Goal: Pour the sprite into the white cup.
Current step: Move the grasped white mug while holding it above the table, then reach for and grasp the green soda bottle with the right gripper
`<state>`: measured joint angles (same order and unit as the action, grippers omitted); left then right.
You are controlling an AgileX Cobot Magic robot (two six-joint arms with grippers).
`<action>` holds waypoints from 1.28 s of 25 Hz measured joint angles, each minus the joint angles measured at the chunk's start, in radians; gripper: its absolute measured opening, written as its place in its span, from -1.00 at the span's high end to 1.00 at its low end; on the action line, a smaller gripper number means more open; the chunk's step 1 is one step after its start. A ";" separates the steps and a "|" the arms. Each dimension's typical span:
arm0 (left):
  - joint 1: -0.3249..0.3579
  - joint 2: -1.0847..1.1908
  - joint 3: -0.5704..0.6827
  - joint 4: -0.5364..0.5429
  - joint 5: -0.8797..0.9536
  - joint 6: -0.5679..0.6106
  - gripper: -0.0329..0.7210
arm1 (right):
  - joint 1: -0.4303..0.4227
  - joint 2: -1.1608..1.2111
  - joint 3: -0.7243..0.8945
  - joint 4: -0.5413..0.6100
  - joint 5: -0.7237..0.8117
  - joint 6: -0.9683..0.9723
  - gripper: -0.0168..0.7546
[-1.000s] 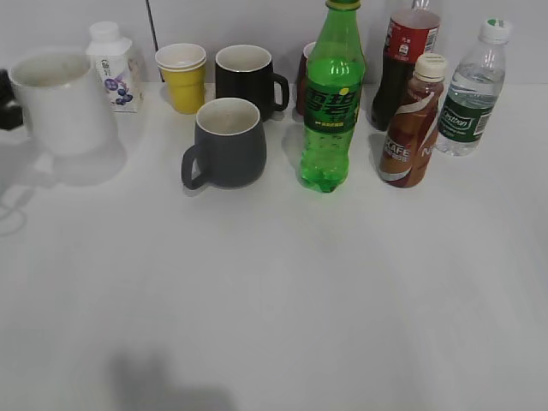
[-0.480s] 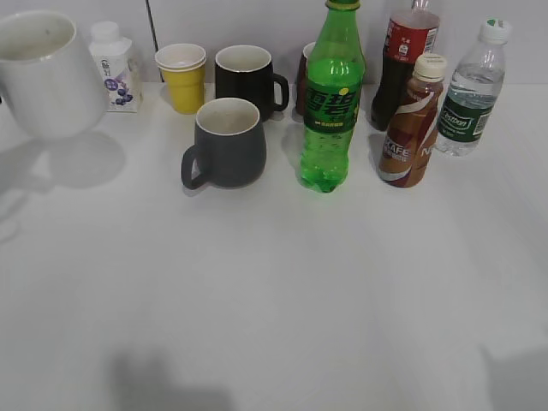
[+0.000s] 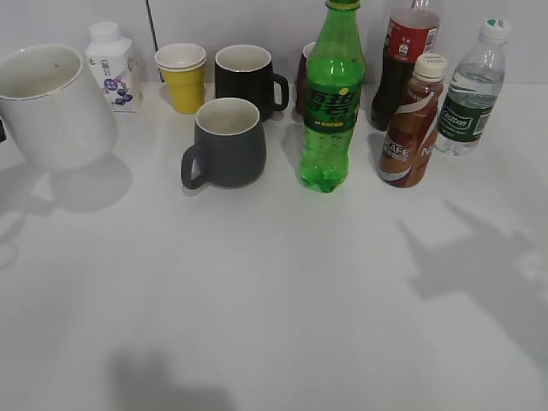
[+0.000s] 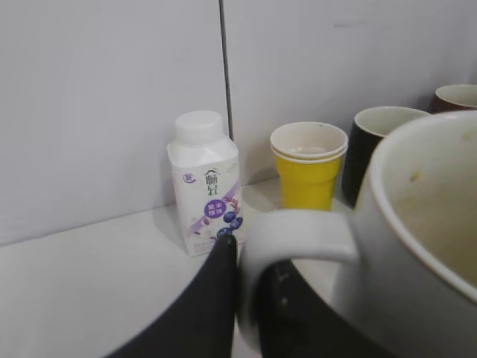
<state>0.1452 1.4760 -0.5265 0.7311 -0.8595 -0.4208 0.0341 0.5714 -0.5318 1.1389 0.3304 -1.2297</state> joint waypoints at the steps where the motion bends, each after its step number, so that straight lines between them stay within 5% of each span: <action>1: 0.000 -0.007 0.005 0.001 0.000 0.000 0.78 | 0.000 0.056 0.000 0.143 0.028 -0.116 -0.51; 3: 0.000 -0.024 0.008 0.002 0.001 0.000 0.78 | 0.000 0.160 0.000 0.425 0.075 -0.349 -0.51; 6: 0.000 -0.052 0.008 0.003 -0.001 0.000 0.78 | 0.000 0.311 -0.008 0.619 0.120 -0.583 -0.50; 14: 0.000 -0.083 0.008 0.034 -0.001 0.000 0.78 | 0.000 0.410 -0.135 0.678 0.101 -0.727 -0.32; 17: 0.000 -0.083 0.008 0.034 0.000 0.000 0.78 | 0.000 0.414 -0.156 0.649 0.222 -0.645 -0.24; 19: 0.000 -0.083 0.008 0.034 0.000 0.000 0.78 | 0.000 0.430 -0.177 0.512 0.343 -0.509 -0.16; 22: 0.000 -0.083 0.008 0.034 0.000 0.000 0.78 | 0.023 0.476 -0.231 0.161 0.434 -0.210 -0.08; 29: -0.006 -0.083 0.008 0.034 0.001 0.000 0.78 | 0.305 0.526 -0.338 -0.943 0.173 0.892 -0.04; 32: -0.006 -0.083 0.008 0.034 0.002 0.000 0.78 | 0.405 0.520 -0.256 -1.129 -0.142 1.119 -0.04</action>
<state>0.1393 1.3932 -0.5182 0.7650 -0.8579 -0.4208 0.4394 1.0918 -0.7875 0.0104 0.1882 -0.1112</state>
